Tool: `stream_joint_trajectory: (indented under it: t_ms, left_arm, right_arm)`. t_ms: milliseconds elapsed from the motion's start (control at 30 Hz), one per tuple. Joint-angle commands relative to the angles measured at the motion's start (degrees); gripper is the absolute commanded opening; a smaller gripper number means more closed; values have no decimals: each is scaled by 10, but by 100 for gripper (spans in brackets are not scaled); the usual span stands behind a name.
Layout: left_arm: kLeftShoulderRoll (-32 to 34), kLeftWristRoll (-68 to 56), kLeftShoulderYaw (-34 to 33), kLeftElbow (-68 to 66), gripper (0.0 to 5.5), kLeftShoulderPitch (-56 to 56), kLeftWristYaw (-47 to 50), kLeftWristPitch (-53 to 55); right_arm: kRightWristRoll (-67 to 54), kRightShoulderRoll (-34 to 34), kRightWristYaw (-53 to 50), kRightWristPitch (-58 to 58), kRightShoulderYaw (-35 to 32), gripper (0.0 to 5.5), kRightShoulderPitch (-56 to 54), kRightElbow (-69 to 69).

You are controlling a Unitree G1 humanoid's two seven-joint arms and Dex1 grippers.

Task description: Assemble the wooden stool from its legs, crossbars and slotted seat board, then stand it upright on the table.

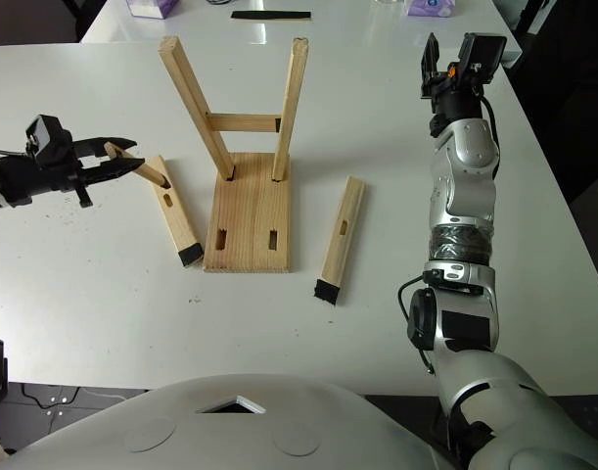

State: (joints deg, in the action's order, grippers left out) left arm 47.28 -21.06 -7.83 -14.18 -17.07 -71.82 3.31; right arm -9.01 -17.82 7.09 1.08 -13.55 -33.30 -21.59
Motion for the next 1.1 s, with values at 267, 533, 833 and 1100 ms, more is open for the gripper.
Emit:
stream_joint_trajectory:
  t_ms: [267,533,833,1100]
  left_arm:
    - [16,11,8,-8,131,7,-18,13]
    - [10,12,19,-21,131,0,-20,19]
    - [19,5,12,6,131,12,-20,28]
    - [18,14,25,-4,131,6,-33,32]
  right_arm:
    - [1,5,-7,-2,-3,272,14,1]
    - [1,5,-9,-4,-3,272,15,-5]
    - [1,9,-18,-5,-5,272,34,2]
    - [1,17,-26,-2,-4,272,48,17]
